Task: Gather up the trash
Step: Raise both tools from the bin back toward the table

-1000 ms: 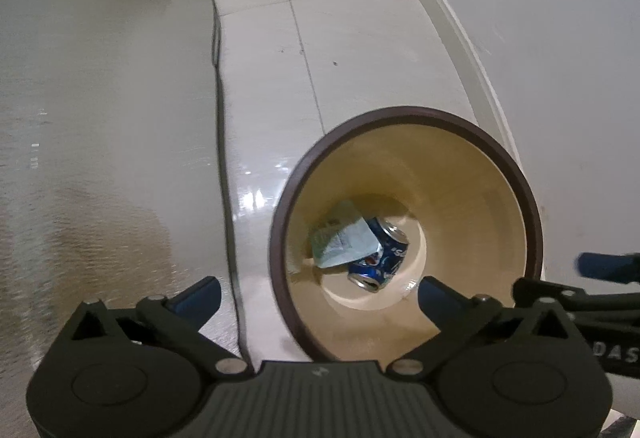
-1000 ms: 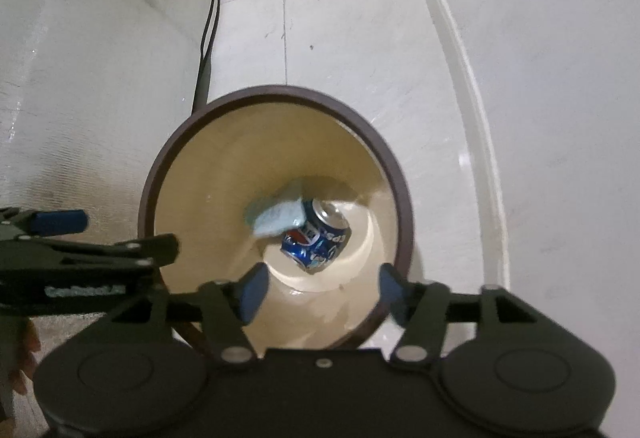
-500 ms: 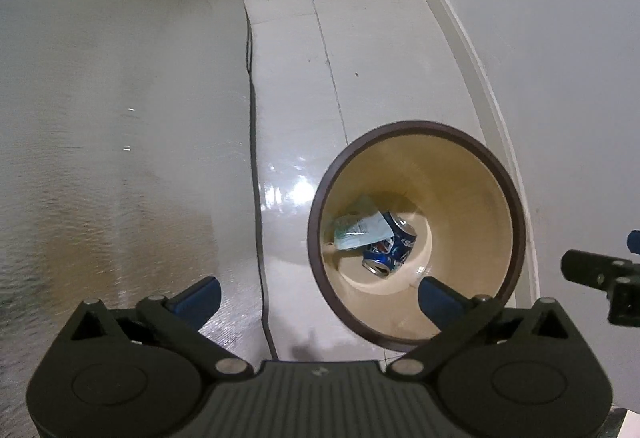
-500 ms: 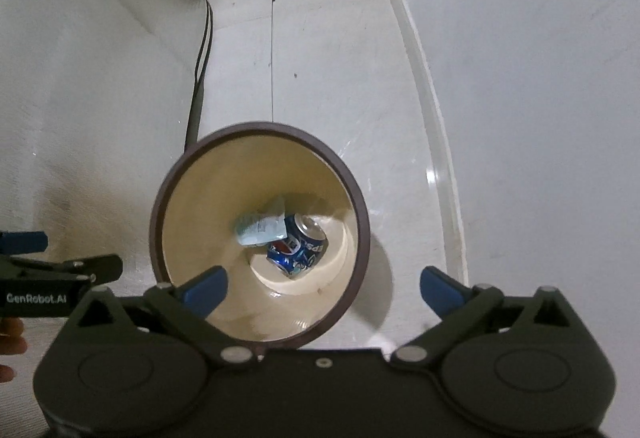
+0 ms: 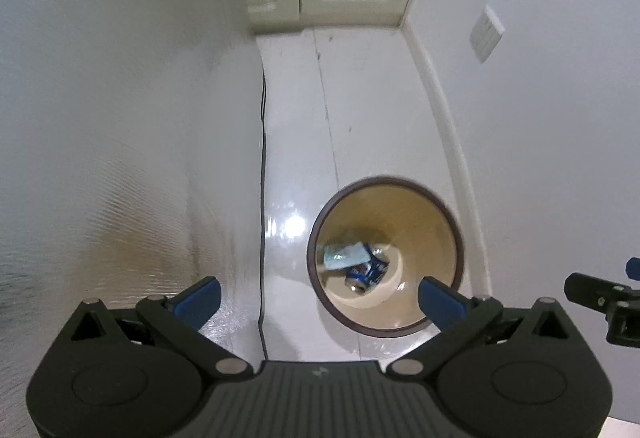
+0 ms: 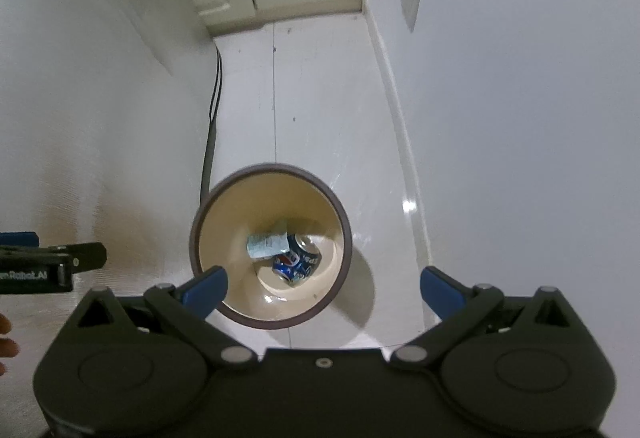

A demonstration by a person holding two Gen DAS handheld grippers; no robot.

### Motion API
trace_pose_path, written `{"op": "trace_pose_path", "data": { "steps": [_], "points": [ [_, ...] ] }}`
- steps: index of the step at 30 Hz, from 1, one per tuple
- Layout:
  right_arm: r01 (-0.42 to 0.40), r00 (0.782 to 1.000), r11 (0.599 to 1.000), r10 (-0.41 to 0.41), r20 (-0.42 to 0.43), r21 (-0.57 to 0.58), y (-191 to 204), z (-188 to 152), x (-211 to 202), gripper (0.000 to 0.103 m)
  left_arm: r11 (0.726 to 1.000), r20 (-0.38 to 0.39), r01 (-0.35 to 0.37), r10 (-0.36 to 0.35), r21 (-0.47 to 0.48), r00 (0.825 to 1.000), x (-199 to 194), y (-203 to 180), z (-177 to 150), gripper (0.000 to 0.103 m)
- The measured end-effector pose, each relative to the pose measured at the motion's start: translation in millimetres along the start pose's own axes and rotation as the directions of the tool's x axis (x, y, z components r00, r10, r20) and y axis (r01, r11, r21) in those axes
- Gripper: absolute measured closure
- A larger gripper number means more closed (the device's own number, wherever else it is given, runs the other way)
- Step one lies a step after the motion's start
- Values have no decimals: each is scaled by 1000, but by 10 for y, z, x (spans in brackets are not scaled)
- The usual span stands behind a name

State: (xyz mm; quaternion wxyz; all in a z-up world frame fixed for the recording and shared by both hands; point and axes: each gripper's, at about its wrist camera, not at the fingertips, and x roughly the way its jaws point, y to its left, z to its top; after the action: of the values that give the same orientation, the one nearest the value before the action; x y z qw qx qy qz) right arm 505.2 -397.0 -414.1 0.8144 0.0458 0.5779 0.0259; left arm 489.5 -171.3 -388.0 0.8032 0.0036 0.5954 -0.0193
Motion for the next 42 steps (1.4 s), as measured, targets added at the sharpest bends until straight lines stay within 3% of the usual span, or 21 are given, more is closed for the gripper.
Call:
{"op": "trace_pose_path", "data": {
  "steps": [8,13,18,23,33,42],
  "points": [
    [20,994,1000,-20,105,3,44,-67,-969,0,1000,125,27,-27,-5,992,-984,82,-67,0],
    [27,978,1000,-29,204,12,126,-131,-1634,0,996,222,87,-84,-5,971,-1633,176,-141,0],
    [27,951,1000,-26,307,2,303,-197,-2243,0,992,332,125,-116,-6,936,-2288,346,-241,0],
    [28,918,999,-19,397,-17,569,-292,-2815,0,989,441,149,-126,-18,889,-2957,624,-366,0],
    [1,833,998,32,552,-59,1323,-483,-3725,0,992,603,115,-57,-58,796,-3995,1478,-710,0],
    [-47,754,995,95,650,-91,2215,-726,-4148,0,989,661,58,47,-136,749,-4463,2474,-1044,0]
  ]
}}
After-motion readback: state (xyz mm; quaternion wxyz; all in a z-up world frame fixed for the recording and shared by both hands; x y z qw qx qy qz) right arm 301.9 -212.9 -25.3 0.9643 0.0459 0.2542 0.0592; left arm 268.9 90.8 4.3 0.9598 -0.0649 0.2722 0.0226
